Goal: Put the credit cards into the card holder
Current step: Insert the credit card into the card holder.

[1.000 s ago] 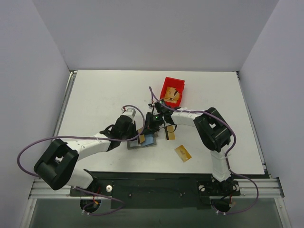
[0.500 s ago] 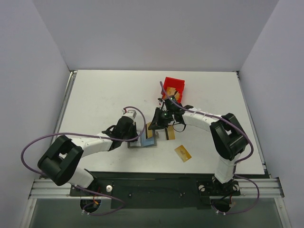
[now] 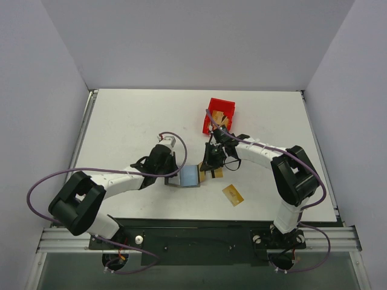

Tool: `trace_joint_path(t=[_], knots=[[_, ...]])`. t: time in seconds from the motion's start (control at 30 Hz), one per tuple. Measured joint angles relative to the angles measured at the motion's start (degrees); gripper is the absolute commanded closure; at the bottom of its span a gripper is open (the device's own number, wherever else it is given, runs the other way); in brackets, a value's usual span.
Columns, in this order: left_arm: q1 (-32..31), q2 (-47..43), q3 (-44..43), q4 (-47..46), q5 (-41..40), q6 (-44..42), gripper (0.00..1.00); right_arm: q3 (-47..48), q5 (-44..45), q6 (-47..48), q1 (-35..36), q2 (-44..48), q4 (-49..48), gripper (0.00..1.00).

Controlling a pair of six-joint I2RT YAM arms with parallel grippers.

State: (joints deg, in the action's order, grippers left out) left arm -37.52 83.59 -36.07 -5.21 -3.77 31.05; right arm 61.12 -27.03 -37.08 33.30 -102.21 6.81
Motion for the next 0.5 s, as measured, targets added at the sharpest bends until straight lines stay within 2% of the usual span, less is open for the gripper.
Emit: trace_joint_path(t=[0.5], knots=[[-2.3, 6.0, -3.3, -2.4, 4.8, -1.4, 1.0, -0.3, 2.1, 1.2, 0.0, 0.0, 1.6, 1.0]])
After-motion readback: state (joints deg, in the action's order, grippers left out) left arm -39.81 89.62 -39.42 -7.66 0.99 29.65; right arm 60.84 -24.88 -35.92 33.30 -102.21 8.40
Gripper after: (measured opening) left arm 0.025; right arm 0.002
